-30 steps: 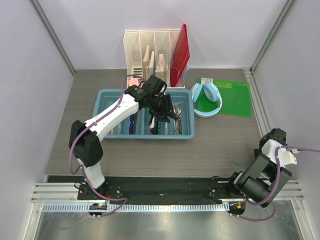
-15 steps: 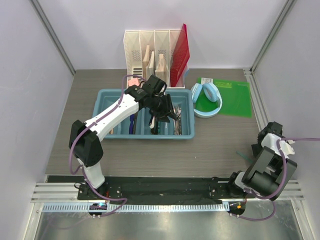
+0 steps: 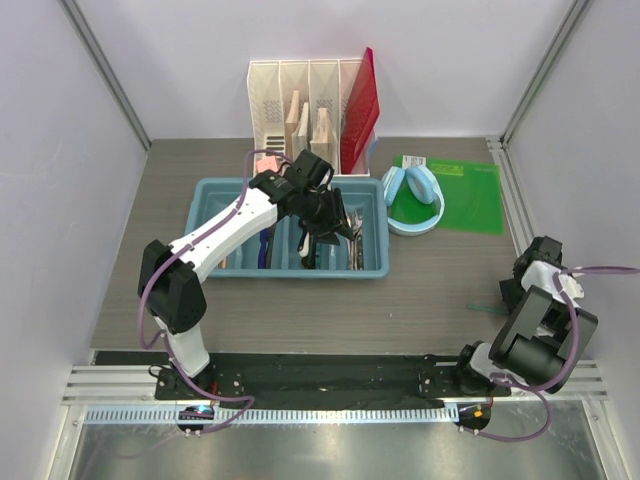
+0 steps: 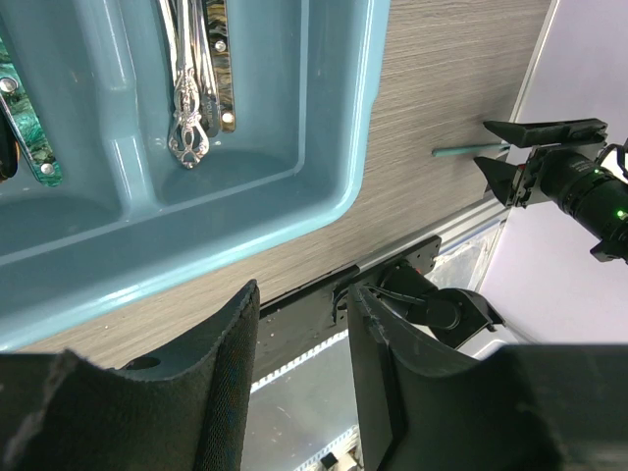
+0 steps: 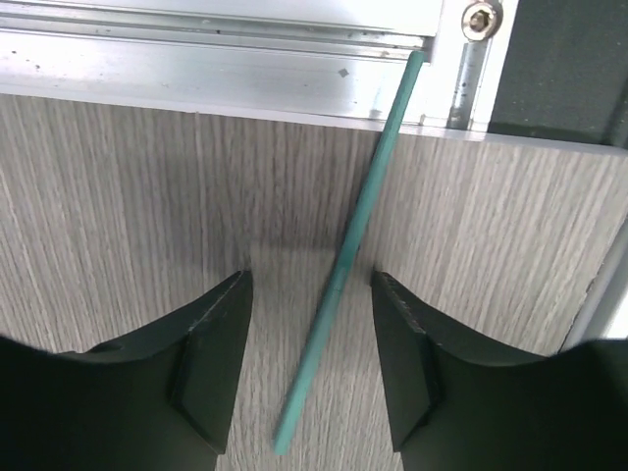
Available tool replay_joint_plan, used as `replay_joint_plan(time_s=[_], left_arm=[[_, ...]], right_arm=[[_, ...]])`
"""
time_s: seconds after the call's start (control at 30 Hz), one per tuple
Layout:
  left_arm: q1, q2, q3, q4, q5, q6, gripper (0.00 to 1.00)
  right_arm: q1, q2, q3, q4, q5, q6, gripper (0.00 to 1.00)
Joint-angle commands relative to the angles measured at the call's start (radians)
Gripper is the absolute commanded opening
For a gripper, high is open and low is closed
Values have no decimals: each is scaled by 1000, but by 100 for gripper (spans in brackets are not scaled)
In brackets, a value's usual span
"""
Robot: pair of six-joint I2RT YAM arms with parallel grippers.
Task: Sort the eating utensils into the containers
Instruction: Pick up the chopstick from the corner of the board.
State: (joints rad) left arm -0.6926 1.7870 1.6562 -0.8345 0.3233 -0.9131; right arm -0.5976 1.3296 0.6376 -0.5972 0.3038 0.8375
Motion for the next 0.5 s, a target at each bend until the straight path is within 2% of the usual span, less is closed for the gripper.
replay_joint_plan(time_s=[0.0, 0.1, 0.13, 0.23, 0.47], left_arm=[[-2, 8, 17, 3, 7, 10, 42], [-2, 9, 19, 5, 5, 8, 42], [-2, 8, 19, 5, 6, 10, 42], [-2, 9, 19, 5, 5, 8, 42], [-1, 8, 17, 6, 3, 10, 42]], right_arm=[[24, 75, -39, 4, -89, -2, 55], [30, 91, -35, 4, -92, -6, 45], [30, 97, -32, 4, -95, -15, 28], [35, 121, -27, 7, -112, -26, 8], [56, 137, -12, 5, -115, -46, 1]])
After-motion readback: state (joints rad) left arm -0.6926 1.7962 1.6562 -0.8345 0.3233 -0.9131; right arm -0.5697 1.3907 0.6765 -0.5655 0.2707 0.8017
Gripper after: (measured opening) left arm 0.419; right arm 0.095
